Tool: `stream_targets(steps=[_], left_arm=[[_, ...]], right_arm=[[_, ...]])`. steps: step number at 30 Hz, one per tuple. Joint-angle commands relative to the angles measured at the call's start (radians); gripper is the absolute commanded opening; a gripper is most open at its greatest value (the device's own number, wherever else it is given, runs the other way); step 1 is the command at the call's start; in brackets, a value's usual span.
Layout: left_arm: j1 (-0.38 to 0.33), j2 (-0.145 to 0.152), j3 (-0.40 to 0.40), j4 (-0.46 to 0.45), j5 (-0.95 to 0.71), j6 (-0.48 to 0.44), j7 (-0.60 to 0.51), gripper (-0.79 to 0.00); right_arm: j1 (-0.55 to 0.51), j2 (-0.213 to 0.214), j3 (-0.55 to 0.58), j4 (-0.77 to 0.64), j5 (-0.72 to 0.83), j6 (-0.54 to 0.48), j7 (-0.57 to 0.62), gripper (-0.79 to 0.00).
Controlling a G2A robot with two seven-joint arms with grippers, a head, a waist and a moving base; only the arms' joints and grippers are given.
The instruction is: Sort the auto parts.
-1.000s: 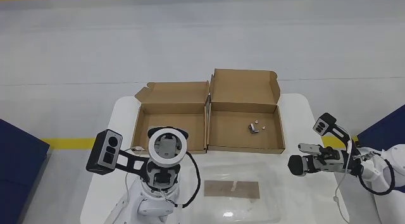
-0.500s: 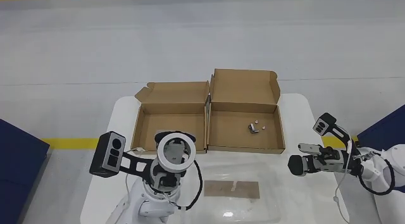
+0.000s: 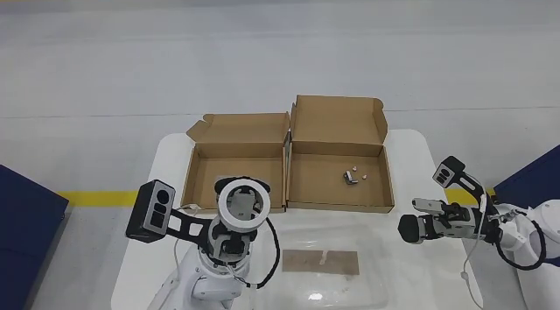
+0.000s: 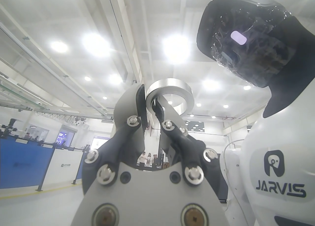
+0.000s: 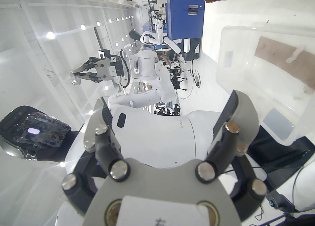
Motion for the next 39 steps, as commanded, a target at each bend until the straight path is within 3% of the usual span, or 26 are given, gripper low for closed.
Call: stream_targets(steps=[1, 13, 29, 39], left_arm=[[0.000, 0.000, 0.000, 0.000, 0.000, 0.000, 0.000, -0.785], [0.011, 0.001, -0.013, 0.009, 0.001, 0.012, -0.088, -0.785], [0.043, 0.016, -0.091, 0.212, -0.008, -0.107, -0.179, -0.785], [0.048, 0.017, -0.091, 0.238, -0.001, -0.137, -0.179, -0.785]], right_arm=[[0.000, 0.000, 0.000, 0.000, 0.000, 0.000, 0.000, 0.000], [0.000, 0.000, 0.000, 0.000, 0.000, 0.000, 0.000, 0.000], [0.000, 0.000, 0.000, 0.000, 0.000, 0.000, 0.000, 0.000], [0.000, 0.000, 0.000, 0.000, 0.000, 0.000, 0.000, 0.000]])
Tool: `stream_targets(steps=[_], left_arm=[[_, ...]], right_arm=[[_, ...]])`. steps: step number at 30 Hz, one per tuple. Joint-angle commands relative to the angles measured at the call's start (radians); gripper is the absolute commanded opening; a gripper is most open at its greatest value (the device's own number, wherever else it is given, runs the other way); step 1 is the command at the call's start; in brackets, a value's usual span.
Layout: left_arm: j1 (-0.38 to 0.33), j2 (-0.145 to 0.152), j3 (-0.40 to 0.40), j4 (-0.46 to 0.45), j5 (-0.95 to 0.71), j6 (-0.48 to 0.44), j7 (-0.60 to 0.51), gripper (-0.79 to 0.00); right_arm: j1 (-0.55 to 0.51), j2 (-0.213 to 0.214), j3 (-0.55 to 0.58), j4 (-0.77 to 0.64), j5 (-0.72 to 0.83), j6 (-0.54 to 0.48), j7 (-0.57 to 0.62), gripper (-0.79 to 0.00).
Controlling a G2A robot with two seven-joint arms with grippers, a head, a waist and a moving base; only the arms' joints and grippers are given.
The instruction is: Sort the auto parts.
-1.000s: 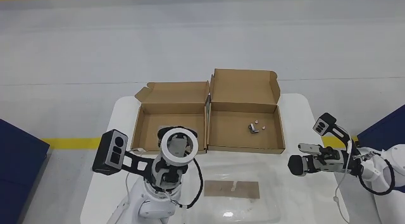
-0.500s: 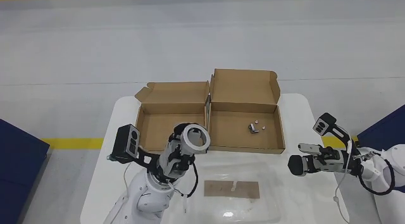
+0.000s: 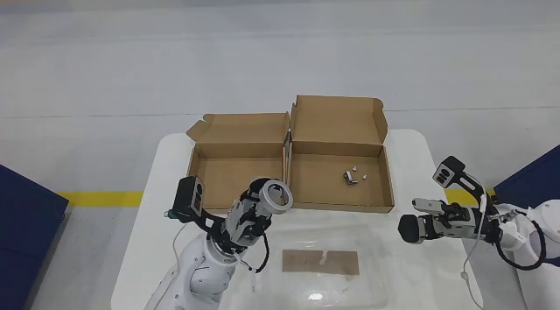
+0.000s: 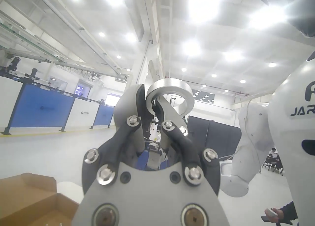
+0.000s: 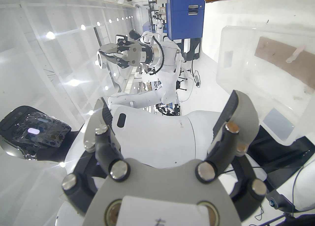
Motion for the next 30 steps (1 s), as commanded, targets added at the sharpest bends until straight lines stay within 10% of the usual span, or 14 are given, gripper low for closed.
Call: stream_targets(steps=[1, 30], left_arm=[[0.000, 0.000, 0.000, 0.000, 0.000, 0.000, 0.000, -0.785], [0.085, 0.034, -0.104, 0.017, -0.037, 0.152, -0.343, -0.785]], right_arm=[[0.000, 0.000, 0.000, 0.000, 0.000, 0.000, 0.000, 0.000], [0.000, 0.000, 0.000, 0.000, 0.000, 0.000, 0.000, 0.000]])
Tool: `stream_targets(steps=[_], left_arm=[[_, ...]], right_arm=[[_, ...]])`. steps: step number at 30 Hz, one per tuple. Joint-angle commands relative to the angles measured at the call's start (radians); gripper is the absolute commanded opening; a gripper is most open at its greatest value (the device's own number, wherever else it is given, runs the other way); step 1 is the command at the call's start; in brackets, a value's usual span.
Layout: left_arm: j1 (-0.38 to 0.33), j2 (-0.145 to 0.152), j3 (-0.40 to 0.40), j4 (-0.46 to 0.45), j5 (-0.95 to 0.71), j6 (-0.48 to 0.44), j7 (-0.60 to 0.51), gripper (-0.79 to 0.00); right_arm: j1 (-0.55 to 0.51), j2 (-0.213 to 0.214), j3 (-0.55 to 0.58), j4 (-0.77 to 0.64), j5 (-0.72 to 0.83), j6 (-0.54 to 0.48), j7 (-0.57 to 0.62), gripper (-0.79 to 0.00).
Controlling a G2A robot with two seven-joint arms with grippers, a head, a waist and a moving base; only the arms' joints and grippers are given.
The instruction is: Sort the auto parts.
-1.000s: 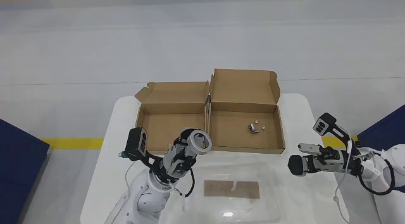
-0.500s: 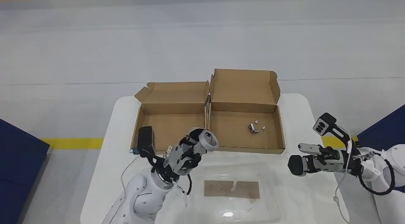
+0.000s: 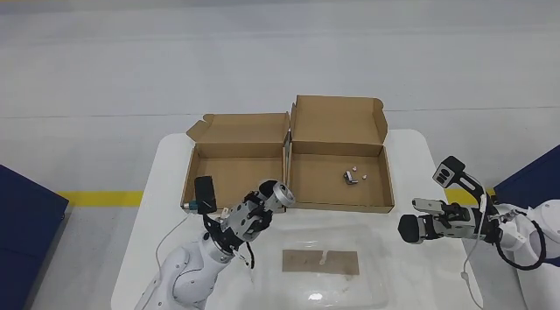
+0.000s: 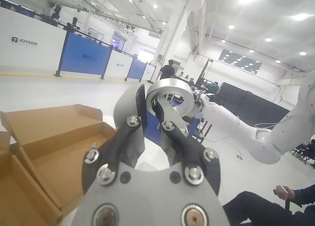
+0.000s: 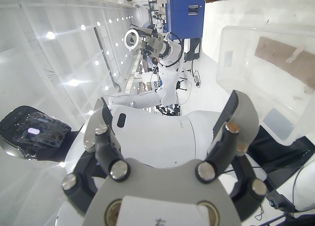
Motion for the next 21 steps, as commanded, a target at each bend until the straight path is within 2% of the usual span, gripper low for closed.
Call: stream_targets(steps=[1, 8, 11, 15, 21], left_arm=[[-0.002, 0.000, 0.001, -0.004, 0.011, 0.010, -0.014, -0.785], [-0.043, 0.004, 0.001, -0.037, -0.022, 0.134, -0.177, -0.785], [-0.070, 0.006, -0.007, -0.033, -0.004, 0.228, -0.257, -0.785], [-0.091, 0.002, -0.007, -0.026, -0.033, 0.341, -0.308, -0.785], [-0.099, 0.002, -0.003, -0.030, -0.036, 0.353, -0.328, -0.785]], right_arm=[[0.000, 0.000, 0.000, 0.000, 0.000, 0.000, 0.000, 0.000], [0.000, 0.000, 0.000, 0.000, 0.000, 0.000, 0.000, 0.000], [0.000, 0.000, 0.000, 0.000, 0.000, 0.000, 0.000, 0.000], [0.000, 0.000, 0.000, 0.000, 0.000, 0.000, 0.000, 0.000], [0.000, 0.000, 0.000, 0.000, 0.000, 0.000, 0.000, 0.000]])
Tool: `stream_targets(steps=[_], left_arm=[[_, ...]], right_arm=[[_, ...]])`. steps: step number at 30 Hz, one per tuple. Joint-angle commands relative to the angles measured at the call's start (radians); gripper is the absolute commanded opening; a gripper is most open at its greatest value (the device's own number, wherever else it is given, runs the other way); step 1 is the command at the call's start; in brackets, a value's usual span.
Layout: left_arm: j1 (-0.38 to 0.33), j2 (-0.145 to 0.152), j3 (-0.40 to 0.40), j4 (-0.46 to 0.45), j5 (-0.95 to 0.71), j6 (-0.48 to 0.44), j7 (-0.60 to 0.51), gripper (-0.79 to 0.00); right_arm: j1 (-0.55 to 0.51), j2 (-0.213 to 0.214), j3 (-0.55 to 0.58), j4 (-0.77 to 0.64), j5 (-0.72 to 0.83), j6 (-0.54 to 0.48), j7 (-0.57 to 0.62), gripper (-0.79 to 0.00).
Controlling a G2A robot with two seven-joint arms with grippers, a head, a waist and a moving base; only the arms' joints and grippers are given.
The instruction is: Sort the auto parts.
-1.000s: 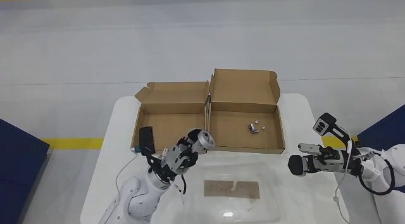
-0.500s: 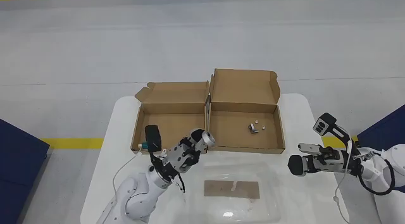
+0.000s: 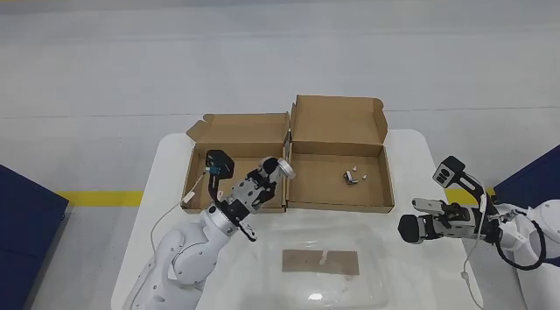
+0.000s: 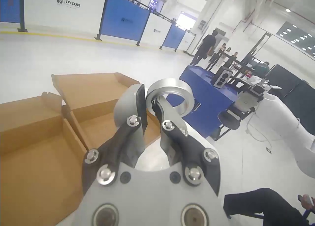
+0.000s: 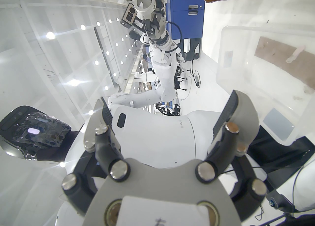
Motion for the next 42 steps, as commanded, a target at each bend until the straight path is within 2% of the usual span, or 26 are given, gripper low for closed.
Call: stream_targets(steps=[1, 4, 7, 16, 21, 31, 37, 42], left_arm=[[0.000, 0.000, 0.000, 0.000, 0.000, 0.000, 0.001, -0.785], [0.000, 0.000, 0.000, 0.000, 0.000, 0.000, 0.001, -0.785], [-0.005, -0.001, 0.004, -0.004, 0.012, 0.057, -0.020, -0.785], [-0.123, -0.012, -0.001, 0.066, -0.018, 0.371, -0.202, -0.785], [-0.163, -0.017, 0.007, 0.108, 0.000, 0.475, -0.241, -0.785], [-0.164, -0.018, 0.010, 0.104, 0.010, 0.473, -0.223, -0.785], [-0.227, -0.021, 0.034, 0.130, 0.055, 0.580, -0.367, -0.785], [-0.298, -0.026, 0.064, 0.179, 0.107, 0.708, -0.548, -0.785]], right_arm=[[0.000, 0.000, 0.000, 0.000, 0.000, 0.000, 0.000, 0.000], [0.000, 0.000, 0.000, 0.000, 0.000, 0.000, 0.000, 0.000], [0.000, 0.000, 0.000, 0.000, 0.000, 0.000, 0.000, 0.000], [0.000, 0.000, 0.000, 0.000, 0.000, 0.000, 0.000, 0.000], [0.000, 0.000, 0.000, 0.000, 0.000, 0.000, 0.000, 0.000], [0.000, 0.000, 0.000, 0.000, 0.000, 0.000, 0.000, 0.000], [0.000, 0.000, 0.000, 0.000, 0.000, 0.000, 0.000, 0.000], [0.000, 0.000, 0.000, 0.000, 0.000, 0.000, 0.000, 0.000]])
